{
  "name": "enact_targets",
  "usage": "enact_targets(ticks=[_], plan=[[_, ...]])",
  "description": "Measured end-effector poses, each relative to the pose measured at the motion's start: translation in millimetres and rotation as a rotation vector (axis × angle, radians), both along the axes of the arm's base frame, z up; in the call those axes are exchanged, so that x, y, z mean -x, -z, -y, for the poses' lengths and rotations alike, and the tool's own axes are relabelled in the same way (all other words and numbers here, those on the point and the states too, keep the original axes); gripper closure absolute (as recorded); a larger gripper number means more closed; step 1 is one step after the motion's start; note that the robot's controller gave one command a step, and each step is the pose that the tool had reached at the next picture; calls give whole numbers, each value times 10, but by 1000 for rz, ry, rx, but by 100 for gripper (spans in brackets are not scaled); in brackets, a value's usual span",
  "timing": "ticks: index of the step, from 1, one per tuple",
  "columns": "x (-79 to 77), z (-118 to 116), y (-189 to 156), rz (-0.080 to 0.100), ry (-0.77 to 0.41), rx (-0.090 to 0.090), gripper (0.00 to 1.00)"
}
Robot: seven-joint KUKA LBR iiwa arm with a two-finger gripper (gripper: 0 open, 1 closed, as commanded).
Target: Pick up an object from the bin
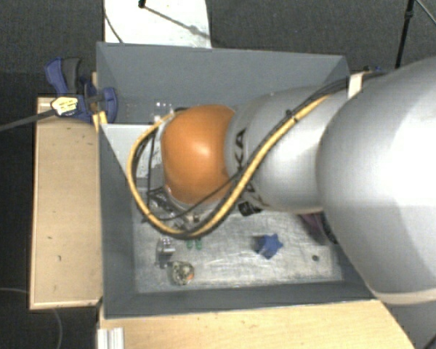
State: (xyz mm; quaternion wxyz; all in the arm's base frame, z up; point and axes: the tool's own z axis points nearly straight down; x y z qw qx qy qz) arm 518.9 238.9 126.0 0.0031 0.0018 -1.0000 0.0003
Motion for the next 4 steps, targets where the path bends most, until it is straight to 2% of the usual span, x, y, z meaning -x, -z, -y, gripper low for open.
enact_targets(ticks=[1, 2, 3, 4], plan=[[381, 487, 405, 1, -111, 1, 0], [-187, 1025, 348, 14, -188, 1, 0], [311, 564, 276, 6, -437, -4, 0], [300, 581, 273, 7, -427, -3, 100]])
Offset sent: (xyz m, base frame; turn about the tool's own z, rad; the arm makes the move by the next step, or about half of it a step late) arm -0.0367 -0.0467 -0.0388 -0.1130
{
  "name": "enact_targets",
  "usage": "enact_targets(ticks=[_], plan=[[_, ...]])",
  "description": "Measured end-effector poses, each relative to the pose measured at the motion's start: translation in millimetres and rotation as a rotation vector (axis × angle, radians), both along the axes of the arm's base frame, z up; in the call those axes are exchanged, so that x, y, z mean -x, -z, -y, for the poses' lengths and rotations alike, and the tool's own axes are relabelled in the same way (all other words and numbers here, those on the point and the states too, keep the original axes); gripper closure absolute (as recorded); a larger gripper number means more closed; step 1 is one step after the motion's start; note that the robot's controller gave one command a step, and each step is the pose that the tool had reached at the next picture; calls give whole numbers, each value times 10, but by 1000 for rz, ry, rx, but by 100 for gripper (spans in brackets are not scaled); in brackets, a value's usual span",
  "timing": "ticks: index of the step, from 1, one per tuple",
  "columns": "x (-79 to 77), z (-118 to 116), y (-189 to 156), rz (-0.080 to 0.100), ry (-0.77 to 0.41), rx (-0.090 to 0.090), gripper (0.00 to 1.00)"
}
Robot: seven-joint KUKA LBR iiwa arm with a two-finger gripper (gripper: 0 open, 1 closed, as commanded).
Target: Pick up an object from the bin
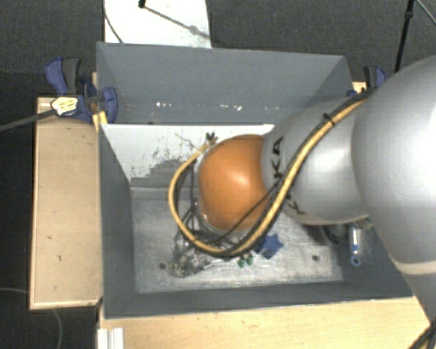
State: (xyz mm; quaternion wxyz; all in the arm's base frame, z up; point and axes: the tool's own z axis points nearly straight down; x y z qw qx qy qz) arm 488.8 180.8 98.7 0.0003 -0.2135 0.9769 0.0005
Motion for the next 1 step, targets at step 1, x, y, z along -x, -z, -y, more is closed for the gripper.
enact_targets(ticks=[1], plan=[[-546, 960, -1413, 9, -446, 3, 100]])
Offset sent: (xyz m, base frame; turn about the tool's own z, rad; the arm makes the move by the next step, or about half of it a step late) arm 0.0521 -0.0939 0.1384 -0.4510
